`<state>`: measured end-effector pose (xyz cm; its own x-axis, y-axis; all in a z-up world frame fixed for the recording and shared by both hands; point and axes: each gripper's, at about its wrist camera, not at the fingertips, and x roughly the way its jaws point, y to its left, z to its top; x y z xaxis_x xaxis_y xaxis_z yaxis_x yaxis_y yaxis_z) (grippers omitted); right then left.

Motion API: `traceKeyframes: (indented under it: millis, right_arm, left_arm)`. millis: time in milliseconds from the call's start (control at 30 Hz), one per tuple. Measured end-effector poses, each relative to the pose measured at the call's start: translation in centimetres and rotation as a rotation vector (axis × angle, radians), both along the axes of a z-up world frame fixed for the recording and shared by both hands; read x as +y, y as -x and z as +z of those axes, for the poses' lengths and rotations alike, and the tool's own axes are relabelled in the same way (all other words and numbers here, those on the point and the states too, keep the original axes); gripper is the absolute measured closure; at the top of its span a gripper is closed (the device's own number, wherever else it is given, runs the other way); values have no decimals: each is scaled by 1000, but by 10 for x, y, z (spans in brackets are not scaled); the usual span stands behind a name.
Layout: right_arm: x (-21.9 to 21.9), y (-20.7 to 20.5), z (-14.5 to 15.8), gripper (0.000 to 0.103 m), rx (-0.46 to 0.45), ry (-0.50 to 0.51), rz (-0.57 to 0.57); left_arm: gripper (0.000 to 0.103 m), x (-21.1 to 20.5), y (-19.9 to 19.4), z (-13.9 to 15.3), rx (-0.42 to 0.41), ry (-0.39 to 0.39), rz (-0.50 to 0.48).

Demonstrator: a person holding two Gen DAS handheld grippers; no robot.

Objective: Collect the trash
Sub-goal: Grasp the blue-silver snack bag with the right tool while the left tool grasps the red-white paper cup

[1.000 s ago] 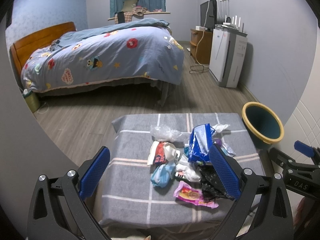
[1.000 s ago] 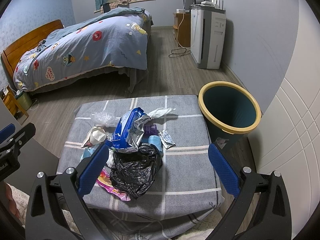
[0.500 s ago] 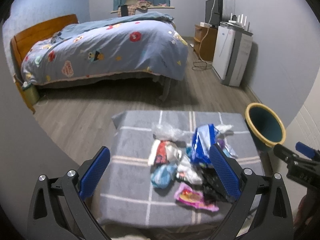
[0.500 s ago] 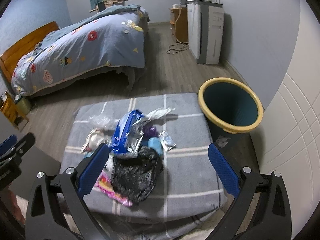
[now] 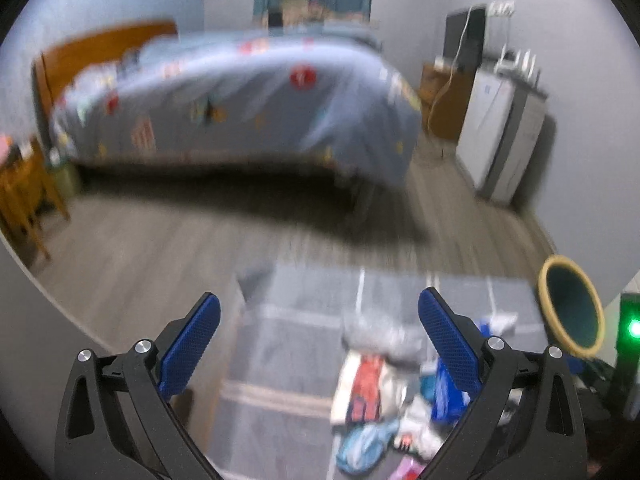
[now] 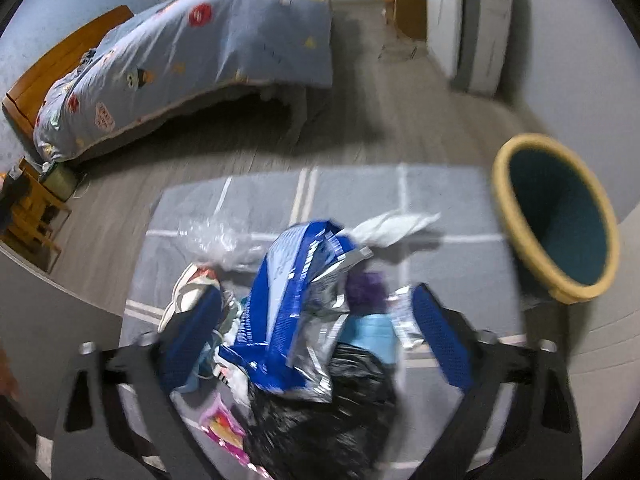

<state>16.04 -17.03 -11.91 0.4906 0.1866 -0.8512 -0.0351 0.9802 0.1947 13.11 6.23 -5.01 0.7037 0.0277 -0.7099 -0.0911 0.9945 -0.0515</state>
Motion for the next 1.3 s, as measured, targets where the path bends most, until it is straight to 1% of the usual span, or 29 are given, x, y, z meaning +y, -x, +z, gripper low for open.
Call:
traceKeyframes:
  millis: [67,133,167,200,233,267,300,333,367,400,500,567,600,633,700,733,767,800,833,900,967,1067,1167,1233,1300]
  right_arm:
    - [5,-8,-18,28,56,12,11]
    - [8,-13,-28,45,103,-6,10]
    - [7,-13,-32,46,121,-30,6]
    - [8,-15,-34,48,127,-43,3]
    - [7,-15,-37,54,130,-49,-2]
    - [6,-16,-38,56,133,-56,-8]
    - [5,-17,-39,61,133,-65,-13]
    - [3,-17,-38,72,133,-72,-20]
    - [2,-18,-38,80,135,-84,-20]
    - [2,-17,-36,85,133,-82,-19]
    - [1,-17,-32,86,115,-80,-6]
    - [1,-16,-28,87,103,-83,-5]
    - [-1,-16,-25,87,96,-87,-9]
    - [-2,-16,-23,87,90,-92,-11]
    - [-3,-16,-17,87,72,-92,-13]
    - [-4,-16,-14,87,67,-93,-14]
    - [-5,-16,-11,87,63,-95,-14]
    - [-6,-14,-6,87,57,-101,-18]
    - [-9,-12,-1,87,49,-109,-22]
    - [-11,-8,7,87,33,-112,-27]
    - [-16,-5,15,87,22,-94,-31]
    - [-26,-2,25,87,19,-108,-55]
    - [-42,3,48,87,-8,-141,-76]
    - [-50,5,64,87,-22,-141,-74]
    - [-63,8,81,87,-50,-158,-79]
  left_arm:
    - [7,1,-4,-19,44,-10,-18]
    - [9,-6,-8,-36,83,-47,-74]
    - [11,-12,-8,-46,102,-54,-111]
    - [17,-18,-9,-54,120,-53,-148]
    - [23,-23,-11,-63,145,-54,-183]
    - [25,-28,-13,-72,171,-49,-206]
    - [29,-30,-14,-82,197,-39,-220]
    - [39,-31,-15,-92,234,-31,-238]
    - [43,-33,-15,-99,257,-32,-253]
    - [47,-37,-15,-103,274,-33,-271]
    - [53,-52,-13,-110,306,-29,-345]
    - [54,-59,-10,-108,295,-21,-371]
    - [53,-62,-8,-106,296,-5,-387]
    - [53,-64,-9,-108,302,-9,-390]
    - [53,-66,-10,-118,341,-51,-380]
    - [54,-67,-16,-123,354,-53,-376]
    - [62,-67,-18,-126,361,-49,-376]
    - [79,-68,-21,-126,362,-48,-377]
    - [85,-68,-21,-124,361,-44,-385]
    - [85,-70,-18,-118,336,-38,-405]
    - [85,-72,-11,-104,288,-41,-426]
    - [85,-72,-4,-87,249,-47,-421]
    - [86,-71,6,-64,202,-24,-413]
    - [86,-69,7,-46,169,8,-408]
    - [86,-71,6,-26,132,18,-405]
